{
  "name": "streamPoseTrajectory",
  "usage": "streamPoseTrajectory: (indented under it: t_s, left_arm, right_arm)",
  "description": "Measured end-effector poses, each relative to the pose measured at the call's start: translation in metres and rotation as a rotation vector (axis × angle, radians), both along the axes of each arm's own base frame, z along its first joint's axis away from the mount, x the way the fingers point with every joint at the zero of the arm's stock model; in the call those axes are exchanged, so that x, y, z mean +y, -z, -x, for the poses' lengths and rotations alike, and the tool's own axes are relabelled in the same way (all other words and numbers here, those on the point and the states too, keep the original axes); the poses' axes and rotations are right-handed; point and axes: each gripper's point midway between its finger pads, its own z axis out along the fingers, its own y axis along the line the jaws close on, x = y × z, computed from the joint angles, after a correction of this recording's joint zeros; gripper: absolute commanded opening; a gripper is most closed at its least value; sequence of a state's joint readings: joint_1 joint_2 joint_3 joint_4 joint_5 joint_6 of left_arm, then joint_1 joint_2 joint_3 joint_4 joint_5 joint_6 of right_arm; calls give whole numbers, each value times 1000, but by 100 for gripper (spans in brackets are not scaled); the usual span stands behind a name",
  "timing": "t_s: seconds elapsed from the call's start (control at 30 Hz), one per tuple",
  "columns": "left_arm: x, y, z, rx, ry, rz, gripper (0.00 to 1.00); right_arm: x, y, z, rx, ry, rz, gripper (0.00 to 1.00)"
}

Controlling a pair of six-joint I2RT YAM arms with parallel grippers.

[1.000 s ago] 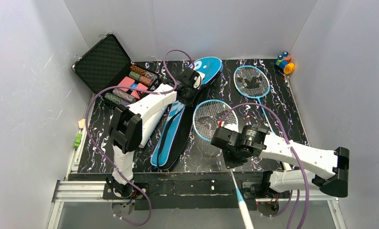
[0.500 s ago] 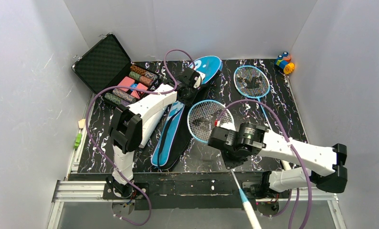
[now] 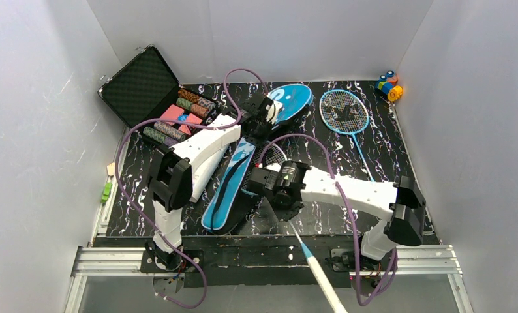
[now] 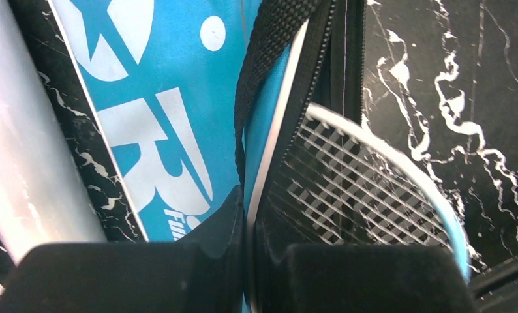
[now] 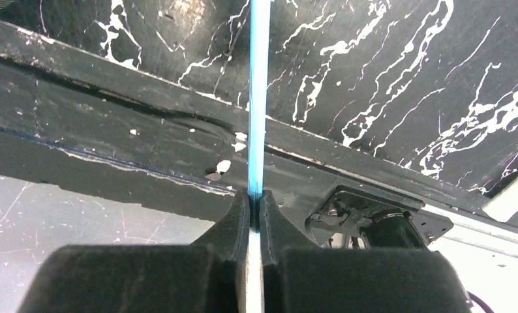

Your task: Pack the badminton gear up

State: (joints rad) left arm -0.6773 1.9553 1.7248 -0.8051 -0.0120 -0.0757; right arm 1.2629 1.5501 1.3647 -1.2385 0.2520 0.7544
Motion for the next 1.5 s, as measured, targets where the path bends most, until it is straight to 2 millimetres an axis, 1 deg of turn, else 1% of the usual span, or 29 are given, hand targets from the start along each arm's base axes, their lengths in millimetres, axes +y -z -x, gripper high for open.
streamPoseTrajectory:
  t_s: [0.1, 0.23, 0.3, 0.43, 0.53, 0.6, 0.67, 0.73, 0.77, 0.8, 0.83, 0.87, 0.9, 1.0, 1.13, 1.4, 1.5]
  left_arm:
    - [-2, -6, 7, 21, 17, 27, 0]
    - [-5, -16, 16, 34, 44, 70, 0]
    - [-4, -23, 20, 26, 54, 89, 0]
    - [2, -43, 17, -19, 51, 125, 0]
    - [5, -55, 18, -50, 52, 145, 0]
    - [6, -52, 18, -54, 53, 144, 0]
    - [8, -45, 20, -40, 52, 135, 0]
    - [4, -42, 27, -7, 61, 147, 0]
    - [-2, -37, 34, 26, 71, 155, 0]
    - [-5, -33, 36, 41, 74, 156, 0]
    - [-10, -23, 40, 78, 77, 155, 0]
    - [-13, -8, 46, 127, 80, 141, 0]
    - [-14, -7, 47, 132, 82, 139, 0]
    - [-14, 6, 51, 171, 73, 118, 0]
    - [-13, 8, 52, 181, 64, 115, 0]
    - [-15, 7, 52, 182, 60, 127, 0]
    - [-17, 6, 53, 186, 63, 135, 0]
  right_arm:
    - [6, 6, -14, 3, 13, -10, 1]
    - [7, 7, -42, -10, 72, -55, 1]
    - [5, 7, -54, -12, 93, -67, 1]
    - [3, 10, -68, -2, 111, -57, 1]
    - [4, 17, -73, 17, 109, -46, 1]
    - [3, 17, -74, 23, 111, -49, 1]
    - [-1, 12, -71, 22, 111, -64, 1]
    - [-12, 5, -64, 4, 126, -113, 1]
    - [-20, 3, -58, -7, 154, -148, 1]
    - [-24, 2, -56, -10, 163, -155, 1]
    - [-32, 8, -50, -12, 195, -170, 1]
    - [-37, 12, -47, -5, 215, -161, 1]
    - [-38, 13, -47, -5, 218, -159, 1]
    - [-42, 19, -45, -2, 232, -146, 1]
    - [-49, 19, -47, -18, 251, -143, 1]
    - [-64, 20, -67, -50, 304, -118, 1]
    - [-65, 23, -76, -53, 314, -87, 1]
